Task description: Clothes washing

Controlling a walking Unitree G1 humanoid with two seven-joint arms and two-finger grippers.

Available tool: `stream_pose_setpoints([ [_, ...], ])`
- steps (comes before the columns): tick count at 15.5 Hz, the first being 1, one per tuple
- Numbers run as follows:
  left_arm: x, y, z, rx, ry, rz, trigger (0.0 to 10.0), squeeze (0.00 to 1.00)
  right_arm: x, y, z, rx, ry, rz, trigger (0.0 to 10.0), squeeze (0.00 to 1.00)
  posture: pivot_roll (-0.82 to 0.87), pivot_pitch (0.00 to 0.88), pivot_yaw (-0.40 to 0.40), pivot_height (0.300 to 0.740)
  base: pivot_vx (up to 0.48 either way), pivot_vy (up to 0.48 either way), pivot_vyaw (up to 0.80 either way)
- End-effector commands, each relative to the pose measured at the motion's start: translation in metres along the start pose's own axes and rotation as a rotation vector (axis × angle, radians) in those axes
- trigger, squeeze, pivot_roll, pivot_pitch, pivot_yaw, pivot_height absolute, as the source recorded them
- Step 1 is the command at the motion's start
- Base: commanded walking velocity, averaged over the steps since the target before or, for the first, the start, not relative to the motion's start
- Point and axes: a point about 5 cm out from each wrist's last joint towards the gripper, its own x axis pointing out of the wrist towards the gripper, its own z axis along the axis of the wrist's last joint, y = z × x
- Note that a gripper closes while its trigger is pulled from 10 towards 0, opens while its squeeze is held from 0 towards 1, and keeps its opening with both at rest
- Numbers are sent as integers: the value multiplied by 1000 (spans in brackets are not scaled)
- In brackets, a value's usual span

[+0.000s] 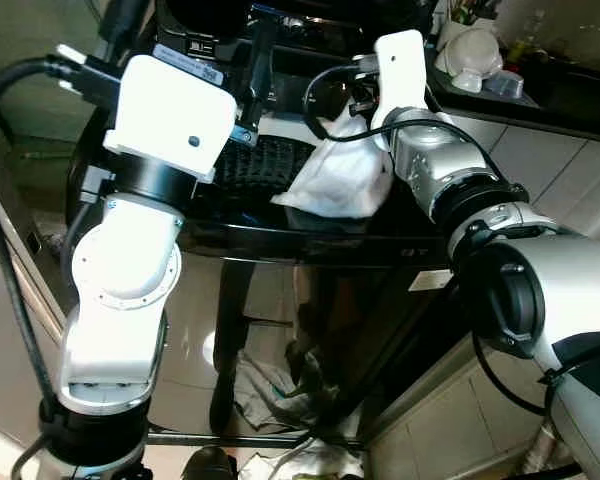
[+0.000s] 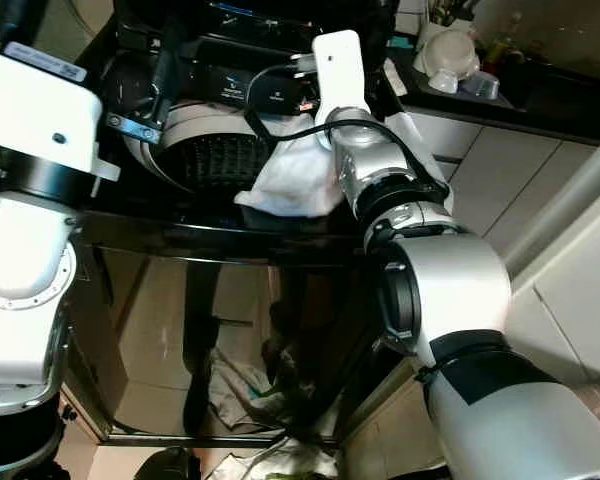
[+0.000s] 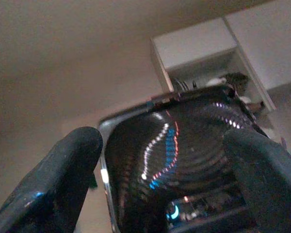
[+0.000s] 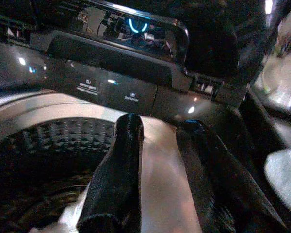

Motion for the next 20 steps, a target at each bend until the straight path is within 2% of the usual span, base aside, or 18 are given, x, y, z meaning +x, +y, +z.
stream_pose_setpoints([
  [1, 0, -8, -11, -19, 77, -34, 10000, 0, 0, -6, 11, 48, -27, -10, 10000, 1000, 230, 14, -149, 740, 0, 0, 0],
  [2, -3, -12, -22, -58, 142, -33, 10000, 0, -1, -10, 11, 70, -31, -24, 10000, 1000, 213, 12, -139, 740, 0, 0, 0],
  [3, -5, -15, -32, -46, 204, -30, 10000, 0, -1, -14, 11, 78, -36, -49, 10000, 1000, 213, 12, -139, 740, 0, 0, 0],
  [6, -7, -17, -38, -68, 242, -28, 10000, 0, -1, -17, 15, 115, -51, -51, 10000, 1000, 195, 11, -126, 740, 0, 0, 0],
  [7, -8, -18, -38, -72, 246, -26, 10000, 0, -2, -19, 21, 66, -85, -63, 10000, 1000, 195, 11, -126, 740, 0, 0, 0],
  [8, -10, -19, -41, -84, 263, -19, 10000, 0, -5, -24, 43, -62, -231, -116, 10000, 0, 181, 2, -127, 740, 0, 0, 0],
  [9, -15, -19, -46, -108, 298, 6, 10000, 0, -13, -26, 64, -233, -444, -184, 10000, 0, 180, 3, -127, 740, 0, 0, 0],
  [10, -27, -16, -54, -103, 355, 40, 10000, 0, -31, -34, 35, -258, -599, -226, 10000, 0, 169, 6, -128, 740, 0, 0, 0],
  [11, -34, -12, -57, -94, 373, 55, 10000, 0, -59, -39, 10, -232, -666, -238, 10000, 0, 154, 13, -118, 740, 0, 0, 0],
  [12, -37, -10, -57, -89, 380, 40, 10000, 0, -86, -41, -11, -270, -689, -231, 10000, 0, 123, 16, -102, 740, 0, 0, 0],
  [13, -39, -12, -57, -84, 377, 7, 10000, 0, -104, -45, -33, -318, -663, -214, 10000, 0, 113, 16, -97, 740, 0, 0, 0],
  [14, -38, -21, -61, -85, 374, -72, 10000, 0, -123, -61, -100, -388, -475, -222, 10000, 0, 78, 10, -67, 740, 0, 0, 0],
  [15, -37, -24, -62, -83, 375, -97, 10000, 0, -126, -61, -119, -392, -395, -205, 10000, 0, 78, 10, -67, 740, 0, 0, 0],
  [16, -35, -27, -66, -90, 377, -108, 10000, 0, -123, -55, -143, -333, -268, -166, 10000, 0, 59, 0, -40, 740, 0, 0, -775],
  [17, -36, -27, -71, -84, 391, -99, 10000, 0, -117, -44, -149, -290, -232, -106, 10000, 0, 59, 0, -35, 740, 0, 0, -800],
  [18, -43, -28, -81, -94, 444, -55, 10000, 0, -108, -33, -150, -287, -206, -42, 10000, 0, 58, 0, -35, 740, 0, 0, 0],
  [19, -55, -34, -91, -128, 511, -6, 10000, 0, -100, -29, -143, -195, -220, -39, 10000, 0, 67, 0, -40, 740, 0, 0, 0],
  [20, -60, -36, -95, -130, 536, 17, 10000, 0, -96, -27, -141, -184, -224, -33, 10000, 0, 69, 0, -43, 740, 0, 0, 0],
])
